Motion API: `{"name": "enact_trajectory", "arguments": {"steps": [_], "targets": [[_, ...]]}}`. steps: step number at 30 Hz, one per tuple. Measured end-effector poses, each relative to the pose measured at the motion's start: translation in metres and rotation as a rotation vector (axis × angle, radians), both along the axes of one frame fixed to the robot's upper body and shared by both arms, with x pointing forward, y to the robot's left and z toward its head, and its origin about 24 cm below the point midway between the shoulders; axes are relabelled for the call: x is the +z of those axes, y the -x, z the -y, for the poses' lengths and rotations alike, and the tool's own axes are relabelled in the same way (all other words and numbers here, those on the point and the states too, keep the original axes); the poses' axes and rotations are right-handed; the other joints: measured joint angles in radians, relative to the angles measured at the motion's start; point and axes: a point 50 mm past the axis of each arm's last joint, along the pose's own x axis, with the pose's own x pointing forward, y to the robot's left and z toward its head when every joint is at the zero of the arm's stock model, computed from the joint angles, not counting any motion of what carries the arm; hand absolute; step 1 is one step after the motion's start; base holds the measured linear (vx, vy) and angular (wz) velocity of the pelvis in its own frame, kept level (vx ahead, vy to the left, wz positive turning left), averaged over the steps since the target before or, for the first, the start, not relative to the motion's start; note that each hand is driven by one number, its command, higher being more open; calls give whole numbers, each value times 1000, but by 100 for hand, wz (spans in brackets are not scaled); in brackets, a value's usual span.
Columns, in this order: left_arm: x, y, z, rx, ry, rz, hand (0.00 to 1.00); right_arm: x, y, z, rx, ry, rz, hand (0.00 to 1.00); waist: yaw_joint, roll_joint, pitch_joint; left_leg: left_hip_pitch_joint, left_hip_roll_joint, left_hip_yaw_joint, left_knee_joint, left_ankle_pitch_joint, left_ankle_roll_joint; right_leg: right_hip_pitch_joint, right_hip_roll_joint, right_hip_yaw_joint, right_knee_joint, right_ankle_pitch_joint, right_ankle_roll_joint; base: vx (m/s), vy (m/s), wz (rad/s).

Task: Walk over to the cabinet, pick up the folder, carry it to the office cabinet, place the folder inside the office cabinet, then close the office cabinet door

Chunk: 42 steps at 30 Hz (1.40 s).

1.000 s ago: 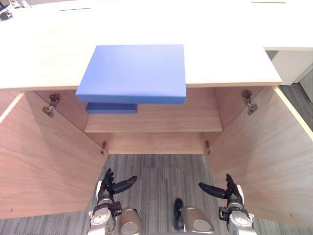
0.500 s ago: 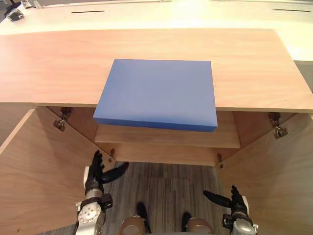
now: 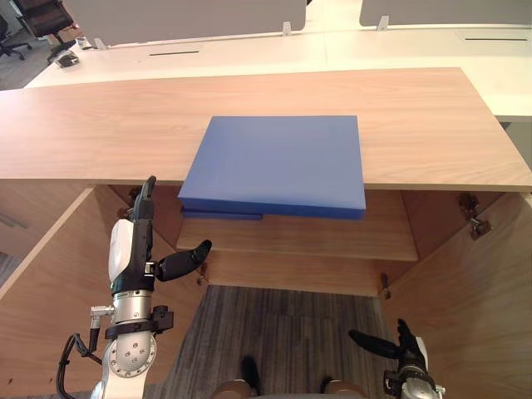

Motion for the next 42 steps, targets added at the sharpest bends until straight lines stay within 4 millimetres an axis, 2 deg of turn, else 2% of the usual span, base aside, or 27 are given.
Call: {"name": "enact_trajectory", "arguments": {"steps": [7, 11, 17, 18, 23, 30, 33, 37, 40, 42], "targets": [[13, 1, 16, -60, -67, 66, 100, -12, 23, -6, 6, -16, -96, 100, -7, -2, -51, 4, 3, 2, 2, 7, 8, 12, 6, 5, -14, 10, 3, 4, -3, -1], [15, -5, 29, -133, -145, 71, 100, -13, 22, -10, 28, -19, -101, 100, -14, -3, -52, 11, 11, 27, 0, 7, 7, 8, 14, 31, -21, 18, 0, -16, -10, -19], [18, -25, 36, -200, -291, 88, 100, -15, 28, -12, 38, -25, -122, 100, -34, -7, -57, 12, 13, 42, -1, 6, 6, -2, 16, 48, -28, 23, 0, -14, 4, -9], [15, -30, 34, -200, -326, 73, 0, -15, 27, -12, 40, -25, -120, 100, -38, -9, -57, 12, 12, 43, -1, 6, 7, -3, 15, 50, -29, 24, 1, 2, 6, -5], [6, -43, 26, -158, -419, 18, 0, -16, 23, -17, 69, -31, -118, 100, -53, -17, -60, 12, 10, 49, -1, 3, 7, -6, 14, 60, -36, 27, 2, 20, 7, -6], [29, -58, 23, -112, -579, 118, 0, -13, 12, -18, 83, -39, -90, 100, -53, -17, -62, 12, 9, 46, 0, -3, 8, -9, 15, 90, -68, 48, 4, 21, 6, -14], [41, -64, 23, -98, -540, 168, 0, -12, 6, -19, 87, -49, -72, 100, -56, -20, -63, 13, 8, 48, 0, -6, 9, -9, 14, 101, -80, 58, 6, 2, 15, -12], [32, -58, 29, -143, -493, 131, 0, -9, 3, -20, 84, -51, -45, 100, -65, -22, -64, 13, 9, 59, 3, -8, 10, -10, 15, 116, -93, 72, 8, 4, 7, -12], [36, -46, 41, -214, -362, 145, 0, 1, -3, -21, 81, -48, 24, 100, -65, -22, -64, 13, 10, 74, 4, -9, 9, -15, 16, 133, -99, 82, 9, -15, 3, -16], [38, -32, 57, -308, -187, 163, 0, 18, -15, -24, 82, -48, 136, 100, -76, -23, -63, 13, 10, 80, 4, -9, 10, -19, 16, 140, -98, 86, 10, -23, 4, -9]]}}
